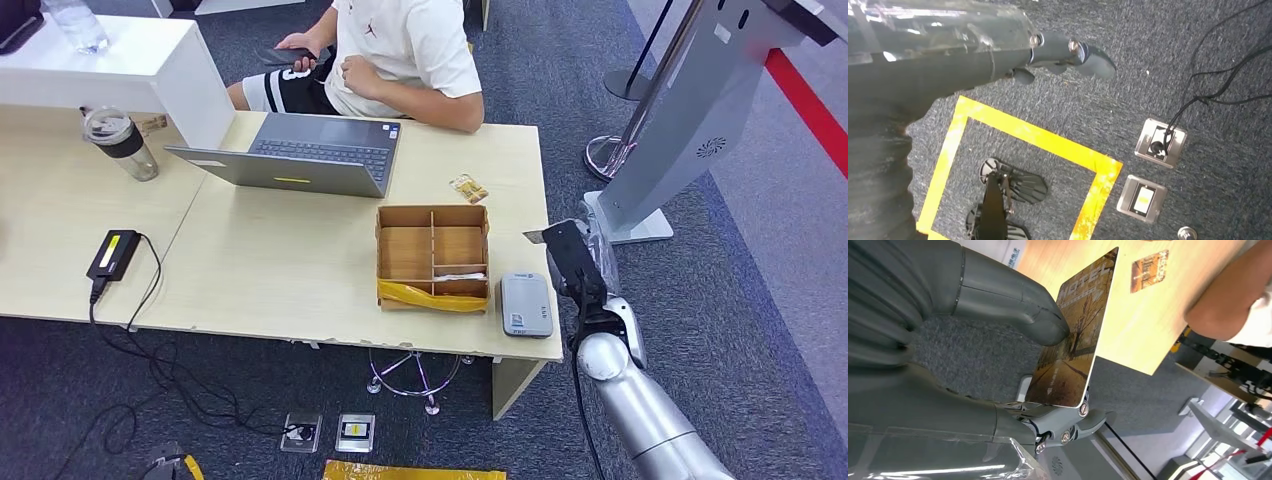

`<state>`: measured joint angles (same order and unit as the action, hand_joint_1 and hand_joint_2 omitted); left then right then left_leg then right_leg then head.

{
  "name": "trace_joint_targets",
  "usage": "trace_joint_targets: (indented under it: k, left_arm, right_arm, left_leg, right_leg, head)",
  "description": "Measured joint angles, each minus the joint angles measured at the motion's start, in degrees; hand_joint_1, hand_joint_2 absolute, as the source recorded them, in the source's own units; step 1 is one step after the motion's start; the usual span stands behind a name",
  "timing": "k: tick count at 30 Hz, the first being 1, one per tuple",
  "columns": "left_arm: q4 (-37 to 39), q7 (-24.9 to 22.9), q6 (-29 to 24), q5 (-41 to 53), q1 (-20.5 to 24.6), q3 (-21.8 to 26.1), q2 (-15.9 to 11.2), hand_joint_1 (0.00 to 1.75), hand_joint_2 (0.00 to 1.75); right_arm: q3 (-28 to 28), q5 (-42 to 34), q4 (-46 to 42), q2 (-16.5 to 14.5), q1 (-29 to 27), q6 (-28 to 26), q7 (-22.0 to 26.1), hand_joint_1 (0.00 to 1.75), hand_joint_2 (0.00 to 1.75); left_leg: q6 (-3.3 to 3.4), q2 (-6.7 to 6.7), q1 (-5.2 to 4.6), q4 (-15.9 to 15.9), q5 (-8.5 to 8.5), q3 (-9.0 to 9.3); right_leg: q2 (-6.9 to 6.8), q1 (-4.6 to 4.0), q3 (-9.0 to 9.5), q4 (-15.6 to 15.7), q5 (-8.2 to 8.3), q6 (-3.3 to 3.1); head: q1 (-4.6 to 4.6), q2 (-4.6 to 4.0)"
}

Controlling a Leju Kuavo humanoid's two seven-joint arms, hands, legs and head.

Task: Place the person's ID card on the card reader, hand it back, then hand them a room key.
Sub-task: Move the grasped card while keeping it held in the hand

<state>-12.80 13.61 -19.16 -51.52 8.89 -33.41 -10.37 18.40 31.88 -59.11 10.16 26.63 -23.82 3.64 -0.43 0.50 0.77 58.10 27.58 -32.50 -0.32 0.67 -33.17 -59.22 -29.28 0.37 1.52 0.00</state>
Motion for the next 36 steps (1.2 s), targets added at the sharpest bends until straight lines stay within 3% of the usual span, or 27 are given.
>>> trace_joint_targets:
  k: [36]
  left_arm:
    - [0.10,-0.45,-1.92,-2.69,0.00,0.01,-0.28,0.00,1.75]
  right_arm:
    - [2.11,-1.74,9.42,-3.84,-2.46,-0.44,-0.45,1.75,1.75]
  left_leg:
    - [0.00,0.00,0.00,0.00,0.00,0.00]
  right_leg:
    - [0.00,0.00,0.00,0.00,0.00,0.00]
  head:
    - [0.02,0.00]
